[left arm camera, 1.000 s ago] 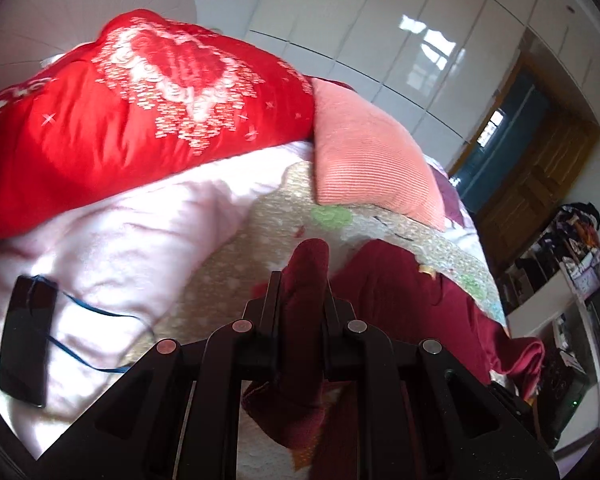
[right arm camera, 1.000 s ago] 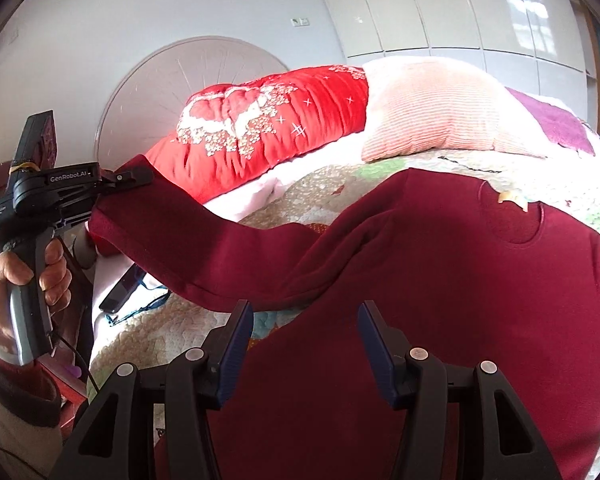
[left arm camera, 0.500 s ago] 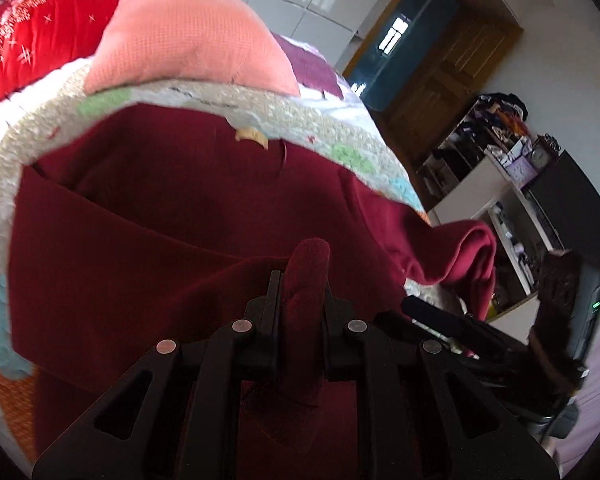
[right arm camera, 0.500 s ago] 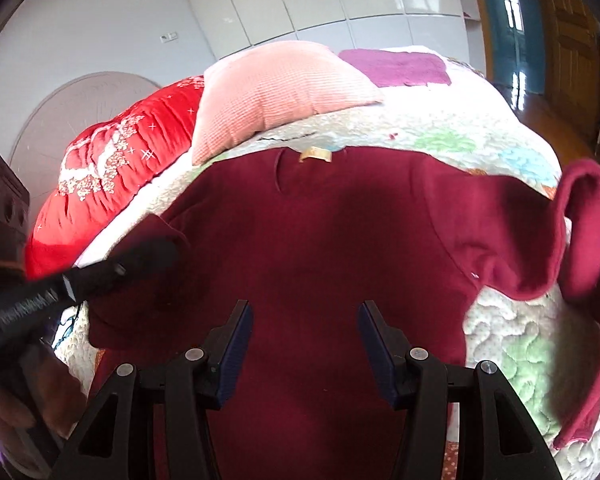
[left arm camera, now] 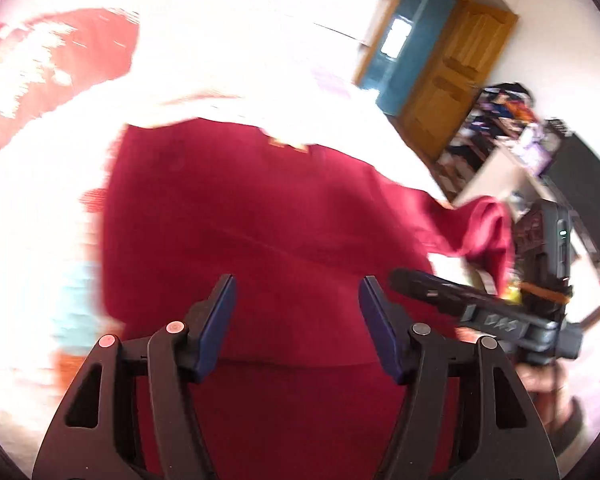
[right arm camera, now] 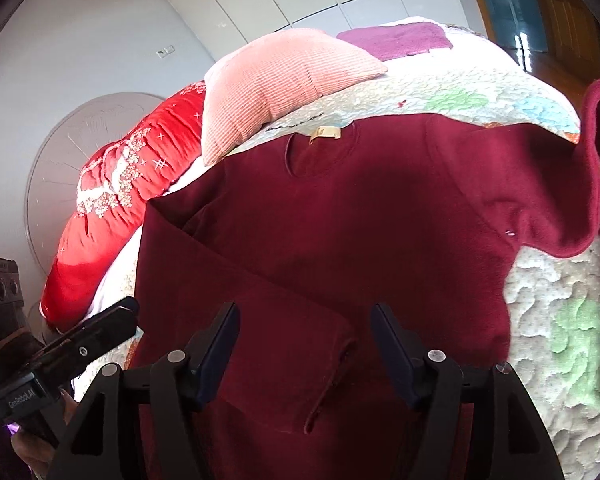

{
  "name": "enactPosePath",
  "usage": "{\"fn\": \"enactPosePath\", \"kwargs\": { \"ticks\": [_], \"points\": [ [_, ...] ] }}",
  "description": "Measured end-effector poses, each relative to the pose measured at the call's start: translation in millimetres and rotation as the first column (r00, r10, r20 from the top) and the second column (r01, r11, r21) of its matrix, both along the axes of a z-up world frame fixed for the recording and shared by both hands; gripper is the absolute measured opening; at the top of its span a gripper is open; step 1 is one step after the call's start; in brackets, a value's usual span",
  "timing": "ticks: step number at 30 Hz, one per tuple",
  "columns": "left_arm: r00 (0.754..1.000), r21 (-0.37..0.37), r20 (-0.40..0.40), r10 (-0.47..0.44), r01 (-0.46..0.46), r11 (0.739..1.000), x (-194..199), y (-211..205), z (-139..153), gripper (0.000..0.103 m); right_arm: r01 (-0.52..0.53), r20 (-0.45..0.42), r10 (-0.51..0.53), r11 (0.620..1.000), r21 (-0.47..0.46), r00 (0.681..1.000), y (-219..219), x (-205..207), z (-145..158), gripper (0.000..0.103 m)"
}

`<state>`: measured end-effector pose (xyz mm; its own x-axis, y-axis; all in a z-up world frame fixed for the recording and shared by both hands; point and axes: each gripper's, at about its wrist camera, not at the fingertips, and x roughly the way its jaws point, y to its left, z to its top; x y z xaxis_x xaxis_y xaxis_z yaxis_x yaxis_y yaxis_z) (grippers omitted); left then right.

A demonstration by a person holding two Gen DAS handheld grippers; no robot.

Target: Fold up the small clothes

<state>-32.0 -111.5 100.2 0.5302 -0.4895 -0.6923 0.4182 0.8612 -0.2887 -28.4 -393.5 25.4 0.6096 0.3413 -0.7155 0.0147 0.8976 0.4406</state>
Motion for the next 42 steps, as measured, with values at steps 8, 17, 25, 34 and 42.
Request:
{"fn": "enactPosePath", "kwargs": {
  "ticks": [8, 17, 25, 34, 42],
  "points": [
    [0.978, 0.017, -0.092, 0.187, -0.186, 0.982, 20, 60, -32, 0.063, -0.075, -0.032, 0.068, 0.942, -0.328, 0.997, 42, 17, -17, 0.017],
    [0.968, 0.036, -0.072, 0.240, -0.238, 0.971, 33, 58, -39, 0.063, -0.005, 0.203, 0.130, 0.851, -0.525, 0.970, 32, 41, 70, 0.000],
    [0.967, 0.047, -0.067, 0.246, -0.243, 0.969, 30, 63, -46, 0.063, -0.198, -0.020, 0.206, 0.908, -0.368, 0.978, 29, 18, -1, 0.054],
    [0.964, 0.047, -0.067, 0.257, -0.254, 0.966, 24, 63, -45, 0.063, -0.149, 0.041, 0.180, 0.905, -0.398, 0.983, 18, 2, -5, 0.004],
    [0.952, 0.112, -0.112, 0.284, -0.271, 0.956, 28, 58, -69, 0.063, 0.167, 0.270, -0.025, 0.839, -0.517, 0.962, -35, 48, 84, 0.004]
  ]
}}
